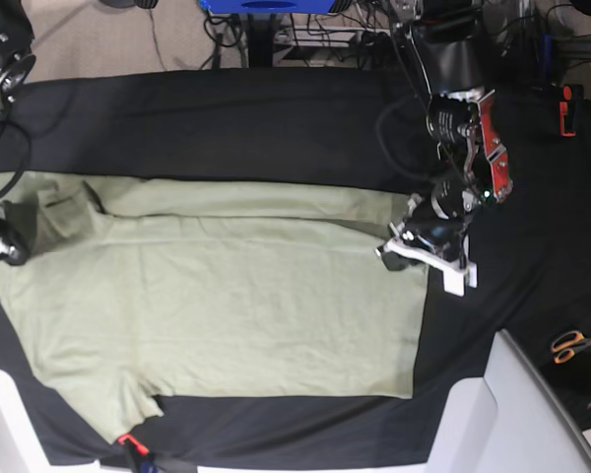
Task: Fold the T-shirt properly
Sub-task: 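Lift the shoulder corners and pull them toward the hem, then release the shirt and raise both grippers back toward the collar, then grasp the shirt edge with both grippers and drag it toward the collar, then release the shirt and move the right gripper to the sleeve side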
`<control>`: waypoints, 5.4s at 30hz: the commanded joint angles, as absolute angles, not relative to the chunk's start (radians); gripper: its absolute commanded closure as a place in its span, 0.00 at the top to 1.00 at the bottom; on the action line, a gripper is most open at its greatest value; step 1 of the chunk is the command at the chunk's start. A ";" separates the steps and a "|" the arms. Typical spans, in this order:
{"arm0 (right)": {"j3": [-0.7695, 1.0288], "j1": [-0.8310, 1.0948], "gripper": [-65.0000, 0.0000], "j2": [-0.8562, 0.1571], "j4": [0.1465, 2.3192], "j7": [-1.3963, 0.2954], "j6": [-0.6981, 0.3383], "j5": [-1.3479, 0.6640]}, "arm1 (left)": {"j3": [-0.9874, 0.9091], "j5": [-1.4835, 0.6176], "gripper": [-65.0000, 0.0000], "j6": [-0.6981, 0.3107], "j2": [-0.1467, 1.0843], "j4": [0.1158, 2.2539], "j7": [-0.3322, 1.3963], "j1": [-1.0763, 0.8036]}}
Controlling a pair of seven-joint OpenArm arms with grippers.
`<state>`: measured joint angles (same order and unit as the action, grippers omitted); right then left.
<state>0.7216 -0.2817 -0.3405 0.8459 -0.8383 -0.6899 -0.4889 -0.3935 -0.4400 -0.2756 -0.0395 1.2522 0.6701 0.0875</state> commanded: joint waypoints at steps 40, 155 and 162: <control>1.265 -0.071 0.81 -0.191 1.244 -1.081 -0.698 -0.504 | -0.529 -0.630 0.65 -0.285 0.002 1.578 0.634 -0.269; 1.296 0.090 0.61 -0.179 1.116 -1.130 -0.698 -0.512 | -0.545 -0.625 0.71 -0.282 -0.018 1.612 0.601 -0.552; 1.291 0.082 0.62 -0.186 1.293 -1.130 -0.698 -0.510 | -0.753 -0.625 1.00 -0.282 -0.005 1.612 0.602 -0.536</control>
<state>1.2896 0.0860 -0.1600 1.2701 -1.1477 -0.6952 -0.4923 -0.7452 -0.6136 -0.2779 -0.0204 1.5948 0.6197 -0.5320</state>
